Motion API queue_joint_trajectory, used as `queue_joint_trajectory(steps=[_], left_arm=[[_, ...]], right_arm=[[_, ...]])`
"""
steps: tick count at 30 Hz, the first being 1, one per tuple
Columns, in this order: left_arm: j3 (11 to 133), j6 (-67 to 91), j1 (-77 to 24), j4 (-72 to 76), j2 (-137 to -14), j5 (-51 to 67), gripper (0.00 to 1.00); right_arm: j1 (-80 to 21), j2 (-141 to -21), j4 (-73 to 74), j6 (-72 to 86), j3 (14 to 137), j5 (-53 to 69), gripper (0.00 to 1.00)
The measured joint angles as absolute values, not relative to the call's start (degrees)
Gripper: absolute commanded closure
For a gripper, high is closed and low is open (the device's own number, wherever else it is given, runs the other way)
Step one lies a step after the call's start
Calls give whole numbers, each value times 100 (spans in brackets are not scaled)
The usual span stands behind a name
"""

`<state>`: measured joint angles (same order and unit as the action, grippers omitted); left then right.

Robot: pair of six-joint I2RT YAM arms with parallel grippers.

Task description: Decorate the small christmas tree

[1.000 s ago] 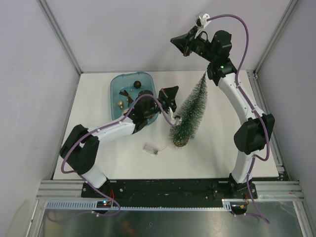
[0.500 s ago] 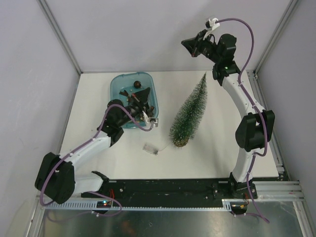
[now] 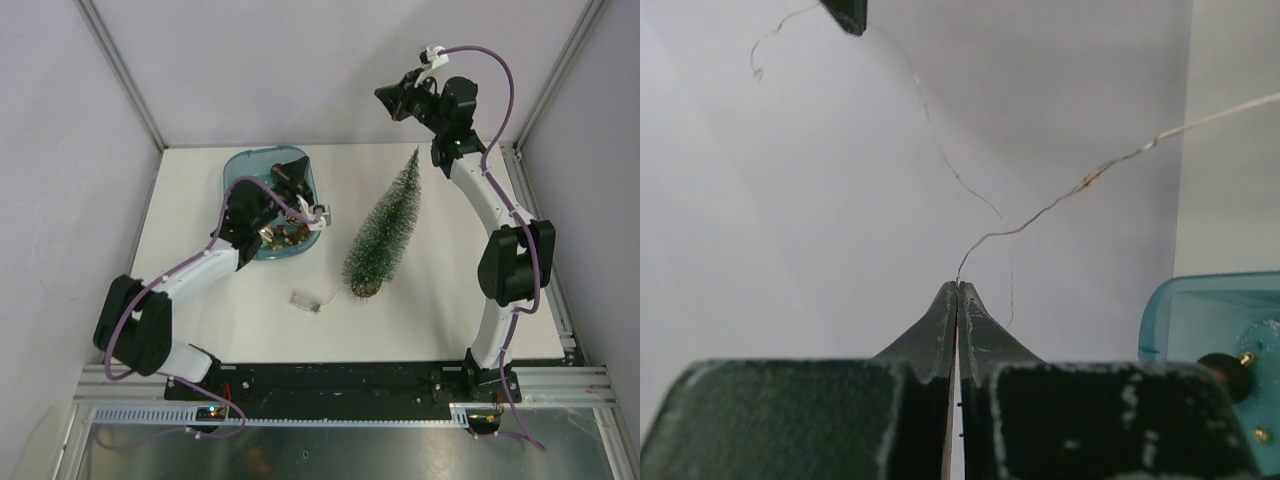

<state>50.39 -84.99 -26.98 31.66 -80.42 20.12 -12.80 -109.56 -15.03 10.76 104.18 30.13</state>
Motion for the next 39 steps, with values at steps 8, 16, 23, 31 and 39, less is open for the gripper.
queue_joint_trajectory(steps=[8, 16, 23, 31, 39], left_arm=[[5966, -8370, -2832, 3203, -9183, 1822, 26], [5918, -8246, -3087, 3074, -9297, 2150, 1], [5586, -8093, -3085, 2998, -8901, 2261, 0], [5168, -7719, -3063, 2884, -7937, 2121, 0], [5061, -6871, -3175, 2130, -6643, 2484, 0]], right_arm=[[-906, -10954, -1540, 1052, 9953, 1979, 100], [-220, -10748, -1474, 1052, 9070, 775, 100], [467, -9979, -1374, 1026, 8547, -473, 100], [797, -9011, -1463, 701, 8049, -1678, 100], [561, -9321, -1160, 489, 7931, -2864, 100]])
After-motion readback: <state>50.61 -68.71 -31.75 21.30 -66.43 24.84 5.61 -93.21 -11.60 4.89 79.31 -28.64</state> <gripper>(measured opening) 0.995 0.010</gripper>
